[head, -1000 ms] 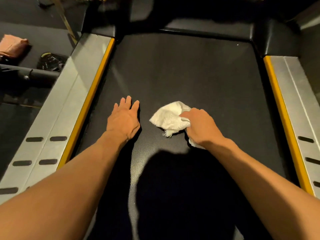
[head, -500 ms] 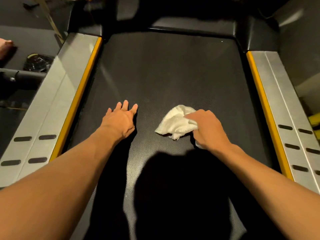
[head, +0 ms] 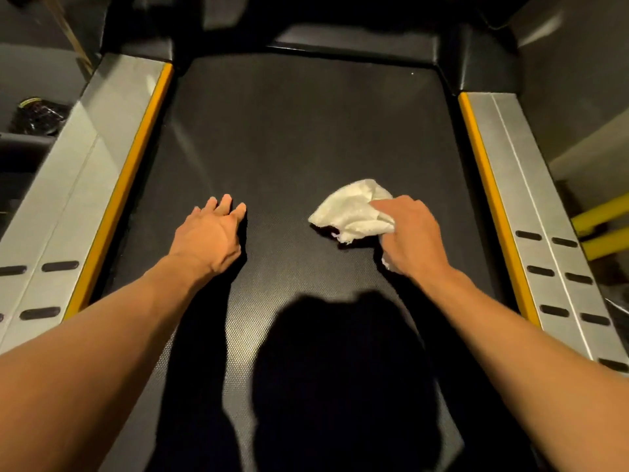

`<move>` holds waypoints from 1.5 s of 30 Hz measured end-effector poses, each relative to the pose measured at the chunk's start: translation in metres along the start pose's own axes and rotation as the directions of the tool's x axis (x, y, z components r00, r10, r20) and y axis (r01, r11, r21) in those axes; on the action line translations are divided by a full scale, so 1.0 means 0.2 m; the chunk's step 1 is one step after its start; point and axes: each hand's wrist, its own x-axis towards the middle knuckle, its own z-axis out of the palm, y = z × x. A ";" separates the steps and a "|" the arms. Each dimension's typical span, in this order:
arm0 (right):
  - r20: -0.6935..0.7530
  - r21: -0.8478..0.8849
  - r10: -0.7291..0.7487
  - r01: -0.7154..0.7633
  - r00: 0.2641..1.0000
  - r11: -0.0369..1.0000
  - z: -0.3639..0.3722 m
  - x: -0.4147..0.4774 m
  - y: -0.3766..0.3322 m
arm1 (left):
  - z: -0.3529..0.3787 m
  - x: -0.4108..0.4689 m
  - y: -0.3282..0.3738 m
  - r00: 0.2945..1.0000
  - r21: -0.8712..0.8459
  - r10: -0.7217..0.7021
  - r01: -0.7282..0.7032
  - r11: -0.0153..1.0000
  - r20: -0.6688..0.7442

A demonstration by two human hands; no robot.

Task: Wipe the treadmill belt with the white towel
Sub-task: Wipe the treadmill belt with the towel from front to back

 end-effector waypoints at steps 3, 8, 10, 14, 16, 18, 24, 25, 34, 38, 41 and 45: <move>-0.058 -0.094 0.135 -0.140 0.989 0.986 -0.04 0.15 0.20 | 0.00 -0.03 0.02 0.997 -0.075 0.039 -0.044 0.996 -0.063; 0.111 -0.127 0.048 -0.033 0.993 0.991 0.02 -0.05 0.10 | 0.01 -0.03 0.08 0.994 -0.123 0.078 -0.086 0.989 -0.074; 0.188 -0.045 -0.081 0.091 0.979 0.995 0.00 -0.14 0.04 | 0.01 -0.02 0.10 0.995 -0.109 0.064 -0.072 0.991 -0.072; -0.067 -0.162 0.152 -0.161 0.986 0.974 -0.08 0.04 0.25 | 0.02 -0.02 0.10 0.997 -0.117 0.041 -0.048 0.992 -0.058; -0.133 -0.129 0.298 -0.314 0.945 0.941 -0.08 0.07 0.35 | 0.01 -0.02 0.11 0.998 -0.112 0.033 -0.039 0.993 -0.054; -0.101 -0.156 0.322 -0.334 0.941 0.929 -0.04 0.02 0.33 | -0.02 -0.02 0.12 0.999 -0.107 0.019 -0.024 0.994 -0.049; 0.092 -0.122 -0.016 0.028 0.996 0.992 -0.01 -0.09 0.20 | -0.05 -0.02 0.16 1.000 -0.108 -0.017 0.020 0.994 0.024; 0.042 -0.135 0.040 -0.034 0.998 0.990 -0.02 -0.05 0.26 | -0.05 -0.02 0.16 0.999 -0.108 -0.014 0.017 0.994 0.033; 0.123 -0.089 0.057 -0.046 0.991 0.995 0.00 -0.19 0.14 | -0.04 0.01 0.16 0.999 -0.067 0.013 -0.010 0.998 0.039; -0.010 -0.167 0.120 -0.120 0.993 0.979 -0.07 -0.11 0.22 | 0.01 0.01 0.20 1.000 -0.047 0.015 -0.014 0.999 0.024; -0.048 -0.235 0.261 -0.264 0.964 0.935 -0.12 -0.02 0.40 | 0.03 0.01 0.23 0.999 -0.047 0.003 -0.001 0.999 0.049; 0.077 -0.230 0.173 -0.151 0.982 0.961 -0.06 -0.11 0.29 | 0.00 0.02 0.24 1.000 -0.063 -0.006 0.006 0.998 0.000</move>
